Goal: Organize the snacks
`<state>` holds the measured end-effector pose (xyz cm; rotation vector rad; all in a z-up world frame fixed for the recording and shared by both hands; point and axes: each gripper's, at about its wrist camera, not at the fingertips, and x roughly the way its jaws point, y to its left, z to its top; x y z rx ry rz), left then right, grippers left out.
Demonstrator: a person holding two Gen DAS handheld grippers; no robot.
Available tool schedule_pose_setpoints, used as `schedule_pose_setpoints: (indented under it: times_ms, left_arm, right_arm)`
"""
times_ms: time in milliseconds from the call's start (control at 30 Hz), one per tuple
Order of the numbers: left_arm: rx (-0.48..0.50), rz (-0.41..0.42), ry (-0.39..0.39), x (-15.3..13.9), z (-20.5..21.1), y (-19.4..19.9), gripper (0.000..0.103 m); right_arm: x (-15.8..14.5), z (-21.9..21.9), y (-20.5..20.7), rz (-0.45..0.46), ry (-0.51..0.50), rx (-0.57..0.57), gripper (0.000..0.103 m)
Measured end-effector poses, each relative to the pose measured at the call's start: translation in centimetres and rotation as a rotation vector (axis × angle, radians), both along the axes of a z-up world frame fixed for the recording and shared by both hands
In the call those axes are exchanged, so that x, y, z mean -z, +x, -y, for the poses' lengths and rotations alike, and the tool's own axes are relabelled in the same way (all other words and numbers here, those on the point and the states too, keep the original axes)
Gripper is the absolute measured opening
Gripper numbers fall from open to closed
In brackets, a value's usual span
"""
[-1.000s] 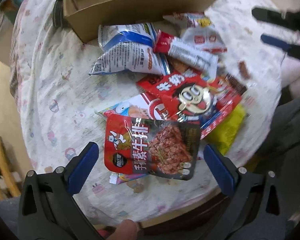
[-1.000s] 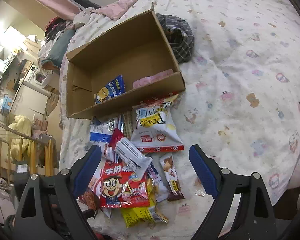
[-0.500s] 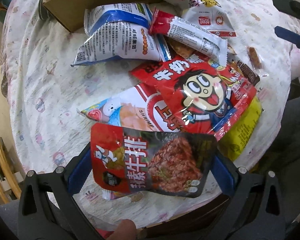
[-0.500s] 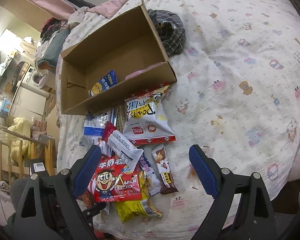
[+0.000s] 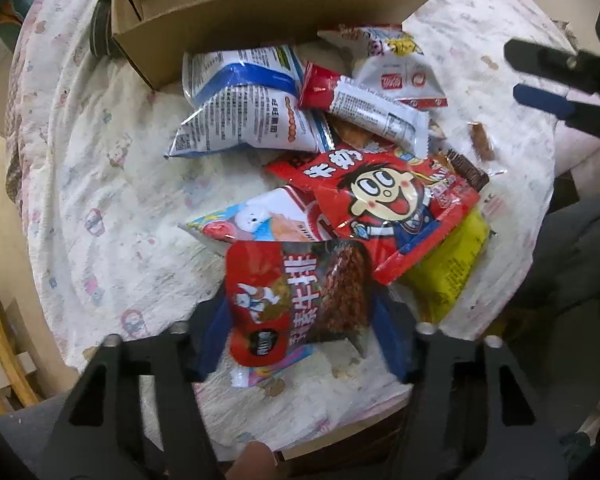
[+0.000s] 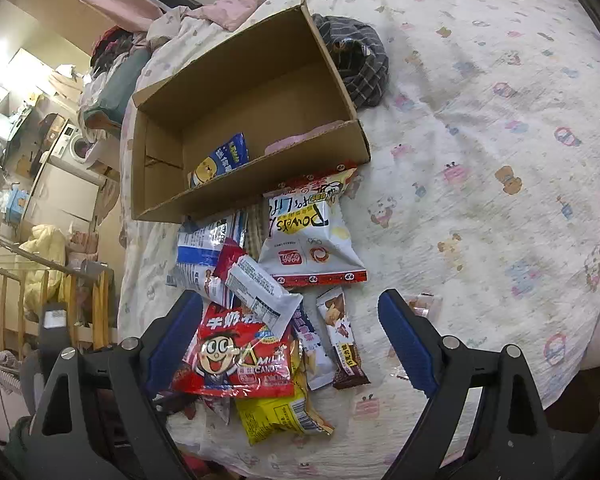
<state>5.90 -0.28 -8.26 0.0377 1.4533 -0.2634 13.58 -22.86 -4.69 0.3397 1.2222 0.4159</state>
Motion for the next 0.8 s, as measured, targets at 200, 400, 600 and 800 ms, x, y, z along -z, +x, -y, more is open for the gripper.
schedule_pose_setpoints:
  times_ms: [200,400,600,800]
  left_arm:
    - [-0.066,-0.019,-0.089,-0.6,-1.9,0.0,0.031]
    - [-0.194,-0.009,-0.122,-1.0,-6.4,0.9,0.027]
    - [-0.250,-0.066,-0.201,0.2,-7.5,1.4,0.024]
    - [-0.207,-0.058,-0.213,0.2,-5.3,1.2,0.012]
  right_arm:
    - [0.1,-0.2,-0.1,-0.002,-0.006,-0.002,0.092]
    - [0.1,-0.2,-0.2,-0.002,-0.002,-0.005,0.092]
    - [0.2,-0.6,0.0,-0.009,0.002,-0.011,0.092]
    - [0.5,-1.1,0.1,-0.016,-0.010,-0.024,0.092]
